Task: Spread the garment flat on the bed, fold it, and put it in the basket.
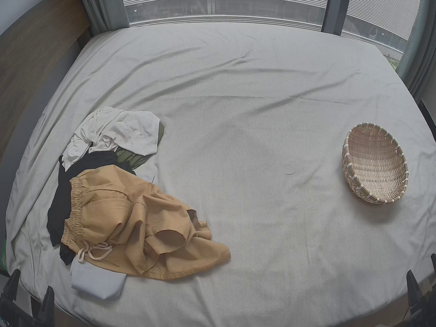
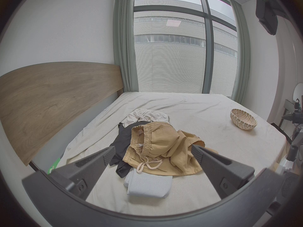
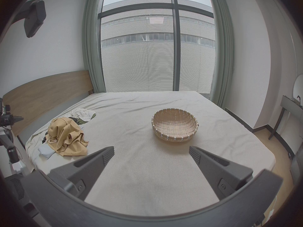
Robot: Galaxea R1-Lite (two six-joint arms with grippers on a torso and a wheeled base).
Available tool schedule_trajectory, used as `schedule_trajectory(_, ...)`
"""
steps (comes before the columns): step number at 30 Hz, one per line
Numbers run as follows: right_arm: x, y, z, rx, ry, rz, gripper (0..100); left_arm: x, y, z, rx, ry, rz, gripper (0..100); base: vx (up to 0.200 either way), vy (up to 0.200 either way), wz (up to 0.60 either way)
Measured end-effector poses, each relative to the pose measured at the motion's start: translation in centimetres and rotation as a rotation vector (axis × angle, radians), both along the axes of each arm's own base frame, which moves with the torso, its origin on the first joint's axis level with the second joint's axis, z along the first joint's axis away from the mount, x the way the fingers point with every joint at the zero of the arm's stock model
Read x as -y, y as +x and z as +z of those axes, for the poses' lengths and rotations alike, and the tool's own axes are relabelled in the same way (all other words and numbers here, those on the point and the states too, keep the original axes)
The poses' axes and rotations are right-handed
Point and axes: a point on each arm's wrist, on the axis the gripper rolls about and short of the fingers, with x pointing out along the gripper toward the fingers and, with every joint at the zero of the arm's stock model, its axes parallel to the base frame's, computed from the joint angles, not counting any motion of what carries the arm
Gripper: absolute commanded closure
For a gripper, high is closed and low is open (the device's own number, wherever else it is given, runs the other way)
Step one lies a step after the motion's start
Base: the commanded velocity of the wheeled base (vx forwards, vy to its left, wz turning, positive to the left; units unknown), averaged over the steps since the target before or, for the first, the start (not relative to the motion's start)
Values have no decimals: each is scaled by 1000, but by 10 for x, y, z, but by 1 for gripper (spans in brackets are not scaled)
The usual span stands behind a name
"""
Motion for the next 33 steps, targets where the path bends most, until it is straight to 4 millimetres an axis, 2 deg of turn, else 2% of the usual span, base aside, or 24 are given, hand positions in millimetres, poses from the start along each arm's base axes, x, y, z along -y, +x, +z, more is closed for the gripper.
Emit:
schedule_trajectory(6,0,-1,8,68,-3,4,0,0,0,0,0,0,0,0,0,0,0)
schedule_trajectory(11,0,-4,40,164,3,21,0,0,0,0,0,1,1,0,0,0,0)
schedule_trajectory(15,1,6,64,130,32,90,0,0,0,0,0,0,0,0,0,0,0)
schedule_trajectory(21,-4,38,95,8,132,259,0,0,0,0,0,1,0,0,0,0,0)
schedule_trajectory(26,-15,71,118,-94,192,369,0,0,0,0,0,0,-1,0,0,0,0)
schedule_trajectory(33,-43,113,124,-237,224,525,0,0,0,0,0,0,0,0,0,0,0)
